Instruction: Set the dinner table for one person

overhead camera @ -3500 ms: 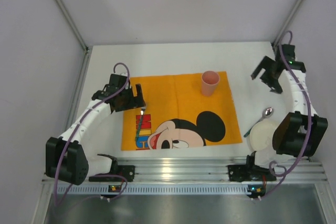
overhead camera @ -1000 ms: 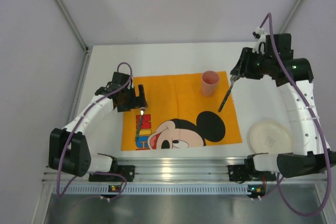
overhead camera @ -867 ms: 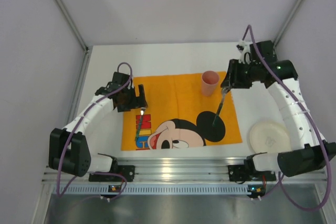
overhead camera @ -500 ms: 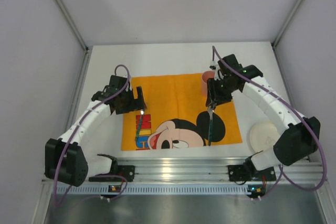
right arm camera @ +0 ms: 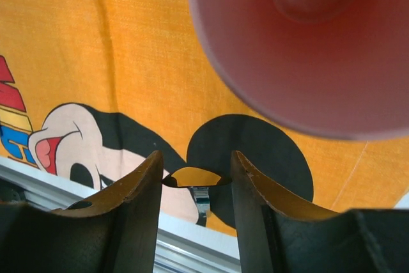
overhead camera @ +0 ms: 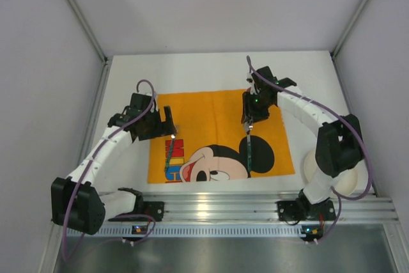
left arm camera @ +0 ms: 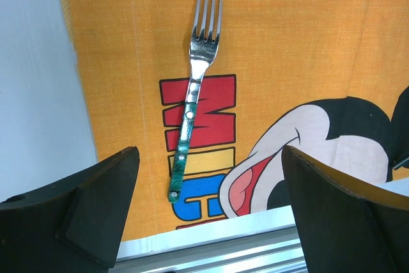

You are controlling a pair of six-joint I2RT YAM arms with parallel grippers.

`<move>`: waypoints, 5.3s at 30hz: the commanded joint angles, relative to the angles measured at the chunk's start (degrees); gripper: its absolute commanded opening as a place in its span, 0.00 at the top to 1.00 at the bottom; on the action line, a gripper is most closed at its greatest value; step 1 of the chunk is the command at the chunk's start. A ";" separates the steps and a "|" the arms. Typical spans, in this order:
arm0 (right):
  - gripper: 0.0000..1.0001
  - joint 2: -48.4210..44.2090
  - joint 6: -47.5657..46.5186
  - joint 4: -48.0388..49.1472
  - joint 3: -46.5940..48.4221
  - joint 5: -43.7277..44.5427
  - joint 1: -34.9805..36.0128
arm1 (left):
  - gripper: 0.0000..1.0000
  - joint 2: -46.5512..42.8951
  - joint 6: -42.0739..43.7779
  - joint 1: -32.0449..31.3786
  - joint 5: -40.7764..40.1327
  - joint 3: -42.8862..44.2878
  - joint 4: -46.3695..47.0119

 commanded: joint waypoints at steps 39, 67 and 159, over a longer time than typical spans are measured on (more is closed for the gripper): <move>0.16 -9.28 2.75 -8.21 -18.95 16.28 -35.76 | 0.02 -3.71 -0.09 -0.26 -0.42 -2.81 2.92; 1.00 -9.28 7.50 -11.25 6.57 15.48 -30.70 | 0.02 -0.90 0.52 -0.18 -0.68 -0.62 1.96; 0.00 -45.67 1.52 17.28 -19.23 32.98 34.20 | 0.01 21.69 21.44 13.18 -10.97 -33.66 101.45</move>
